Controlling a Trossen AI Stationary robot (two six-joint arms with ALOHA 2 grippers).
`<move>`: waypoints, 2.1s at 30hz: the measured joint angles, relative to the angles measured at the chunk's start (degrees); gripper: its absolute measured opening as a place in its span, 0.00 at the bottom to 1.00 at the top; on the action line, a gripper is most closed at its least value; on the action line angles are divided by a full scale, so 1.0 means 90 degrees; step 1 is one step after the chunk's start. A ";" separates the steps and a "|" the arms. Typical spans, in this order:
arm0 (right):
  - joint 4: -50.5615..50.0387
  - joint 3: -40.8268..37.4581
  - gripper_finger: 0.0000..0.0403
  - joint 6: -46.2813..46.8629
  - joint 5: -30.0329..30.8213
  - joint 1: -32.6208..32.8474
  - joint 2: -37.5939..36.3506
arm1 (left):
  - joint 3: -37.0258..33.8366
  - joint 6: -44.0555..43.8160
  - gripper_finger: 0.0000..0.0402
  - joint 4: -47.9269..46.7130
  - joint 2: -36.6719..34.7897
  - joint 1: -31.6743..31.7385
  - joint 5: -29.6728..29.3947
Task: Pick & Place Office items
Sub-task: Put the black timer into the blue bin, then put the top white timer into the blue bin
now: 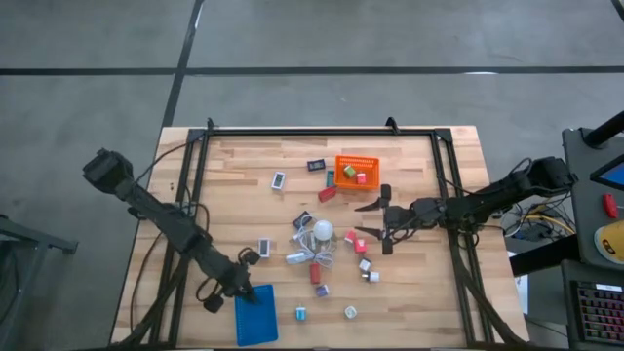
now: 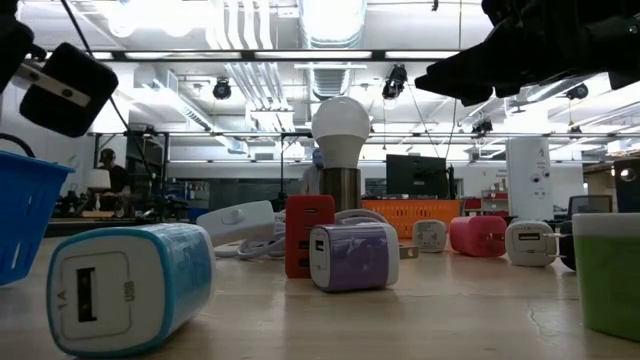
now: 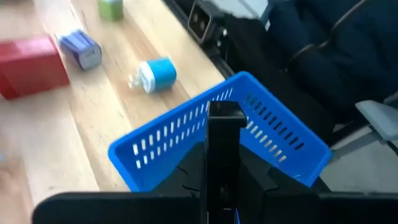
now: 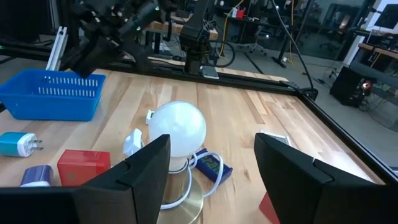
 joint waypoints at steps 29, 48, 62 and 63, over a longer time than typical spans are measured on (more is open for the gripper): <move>0.0007 -0.0072 0.57 0.0041 0.0034 0.0000 0.0000 | 0.0733 -0.0682 0.15 -0.0606 0.1374 0.0104 0.0861; 0.0005 -0.0070 0.57 0.0022 0.0031 0.0000 0.0000 | 0.0814 -0.0331 0.35 -0.0528 0.0982 0.0107 -0.0020; 0.0002 -0.0070 0.57 0.0118 0.0097 0.0001 0.0000 | 0.0560 -0.0805 0.35 -0.0952 -0.0466 0.0824 -0.5326; 0.0005 -0.0070 0.57 0.0125 0.0152 0.0002 -0.0002 | 0.0544 -0.0842 0.35 -0.0951 -0.0464 0.1022 -0.5237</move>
